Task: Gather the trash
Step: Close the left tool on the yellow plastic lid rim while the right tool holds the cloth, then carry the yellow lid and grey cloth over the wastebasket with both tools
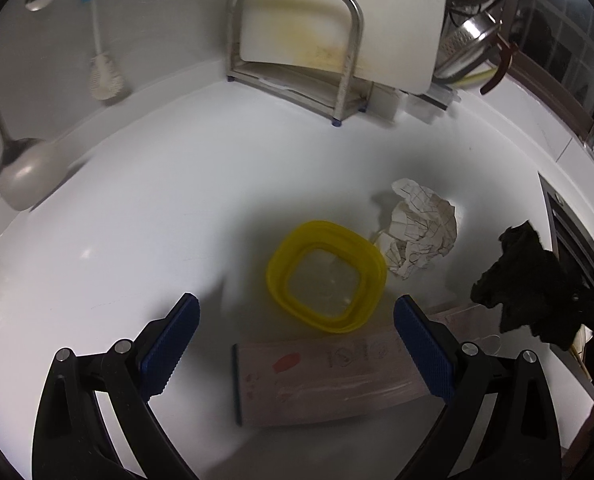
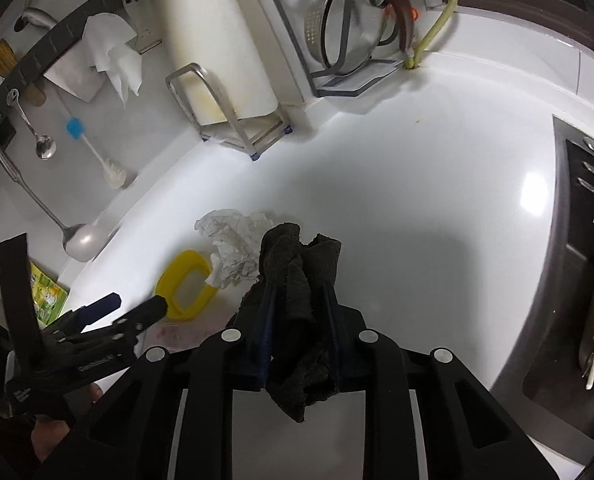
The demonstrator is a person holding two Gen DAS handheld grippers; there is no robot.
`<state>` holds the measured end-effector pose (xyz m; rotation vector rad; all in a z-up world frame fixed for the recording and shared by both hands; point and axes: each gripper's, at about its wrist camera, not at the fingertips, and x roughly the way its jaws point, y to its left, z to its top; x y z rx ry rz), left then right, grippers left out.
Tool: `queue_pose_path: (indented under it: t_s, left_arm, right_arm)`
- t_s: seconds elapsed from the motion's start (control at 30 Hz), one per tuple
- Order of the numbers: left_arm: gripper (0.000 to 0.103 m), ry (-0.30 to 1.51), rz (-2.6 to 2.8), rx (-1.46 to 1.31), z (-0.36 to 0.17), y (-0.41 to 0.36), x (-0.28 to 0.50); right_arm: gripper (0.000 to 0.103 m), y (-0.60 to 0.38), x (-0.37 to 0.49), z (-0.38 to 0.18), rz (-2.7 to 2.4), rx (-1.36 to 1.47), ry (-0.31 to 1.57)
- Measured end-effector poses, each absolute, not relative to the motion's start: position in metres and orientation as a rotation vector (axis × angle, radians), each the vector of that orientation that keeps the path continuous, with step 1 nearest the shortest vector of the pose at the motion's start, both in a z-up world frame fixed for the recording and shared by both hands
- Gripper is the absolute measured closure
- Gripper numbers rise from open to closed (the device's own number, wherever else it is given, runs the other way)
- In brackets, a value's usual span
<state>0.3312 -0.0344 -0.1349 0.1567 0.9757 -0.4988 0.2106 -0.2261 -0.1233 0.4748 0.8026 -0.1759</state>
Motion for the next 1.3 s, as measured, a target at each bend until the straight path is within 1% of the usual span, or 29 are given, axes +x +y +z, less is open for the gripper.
queue_pose_path:
  t_s: [0.43,0.67,0.73,0.8,0.83,1.07,1.3]
  left_arm:
    - [0.007,1.044,-0.520,0.186,-0.160,-0.061,0.349]
    - [0.007,1.047,-0.498,0.185,-0.166,-0.068,0.358]
    - [0.009,1.043,-0.495,0.183,-0.166,-0.068,0.358]
    - [0.018,1.026,-0.493,0.187,-0.165,-0.066,0.356]
    - [0.028,1.019,-0.494,0.200,-0.163,-0.066,0.355]
    - [0.030,1.020,-0.499,0.162,-0.153,-0.053,0.357]
    - [0.030,0.959,-0.471,0.166,-0.122,-0.033,0.344]
  right_arm:
    - [0.081,-0.230,0.198,-0.120,-0.183,0.495,0.794]
    - [0.081,-0.231,0.188,-0.116,-0.197,0.486,0.794]
    - [0.081,-0.232,0.186,-0.116,-0.200,0.485,0.796]
    - [0.081,-0.232,0.187,-0.116,-0.199,0.484,0.796]
    - [0.081,-0.231,0.186,-0.116,-0.198,0.482,0.797]
    - [0.081,-0.227,0.180,-0.113,-0.194,0.478,0.802]
    - [0.081,-0.218,0.167,-0.106,-0.183,0.465,0.804]
